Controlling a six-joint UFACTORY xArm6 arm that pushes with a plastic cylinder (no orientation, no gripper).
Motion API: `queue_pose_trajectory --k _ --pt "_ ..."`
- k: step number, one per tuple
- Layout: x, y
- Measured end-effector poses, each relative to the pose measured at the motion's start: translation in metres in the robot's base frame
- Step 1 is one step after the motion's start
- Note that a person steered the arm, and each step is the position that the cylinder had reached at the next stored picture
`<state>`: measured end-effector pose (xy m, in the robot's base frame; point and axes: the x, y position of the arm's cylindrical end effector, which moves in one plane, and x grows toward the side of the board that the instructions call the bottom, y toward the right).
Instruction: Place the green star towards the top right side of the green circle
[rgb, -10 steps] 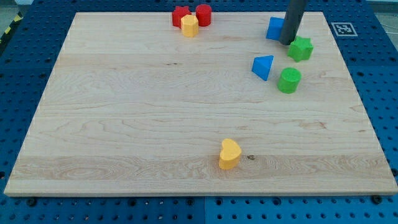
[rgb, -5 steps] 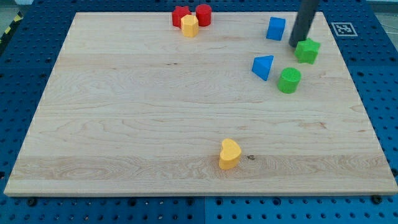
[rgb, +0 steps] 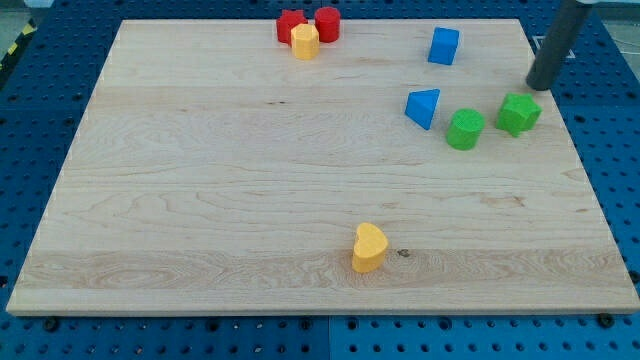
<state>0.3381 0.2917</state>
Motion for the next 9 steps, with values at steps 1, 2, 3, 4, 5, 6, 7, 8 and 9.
queue_pose_trajectory --k 1,2,3,4,5,6,7,8,9 --pt "0.05 0.004" --pt "0.052 -0.016" --pt "0.053 -0.04" --pt "0.053 -0.043" --pt "0.055 -0.046" --pt "0.056 -0.05" --pt "0.044 -0.05" --pt "0.0 -0.05" --pt "-0.044 -0.05"
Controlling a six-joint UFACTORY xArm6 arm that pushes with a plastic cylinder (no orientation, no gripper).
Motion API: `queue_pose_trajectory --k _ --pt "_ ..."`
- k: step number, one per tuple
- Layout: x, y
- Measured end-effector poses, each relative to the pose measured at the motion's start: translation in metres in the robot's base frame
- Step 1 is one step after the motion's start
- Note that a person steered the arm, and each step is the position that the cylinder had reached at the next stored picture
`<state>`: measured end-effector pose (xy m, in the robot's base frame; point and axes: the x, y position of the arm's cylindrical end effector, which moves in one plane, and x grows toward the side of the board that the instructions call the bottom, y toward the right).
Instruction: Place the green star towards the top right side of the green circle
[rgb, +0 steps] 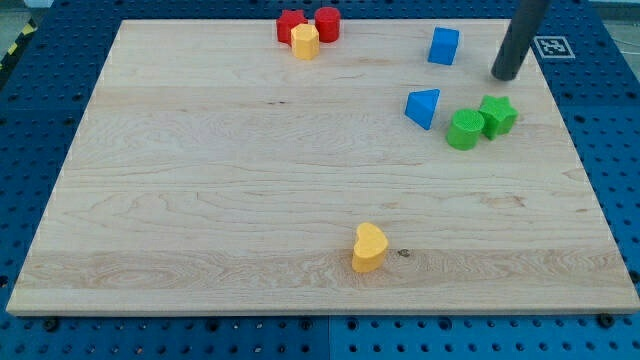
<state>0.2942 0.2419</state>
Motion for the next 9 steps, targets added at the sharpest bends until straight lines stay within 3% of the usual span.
queue_pose_trajectory --k 1,3,5,9 --pt "-0.052 -0.009" --pt "-0.082 -0.092" --pt "-0.048 -0.065" --pt "-0.006 -0.072"
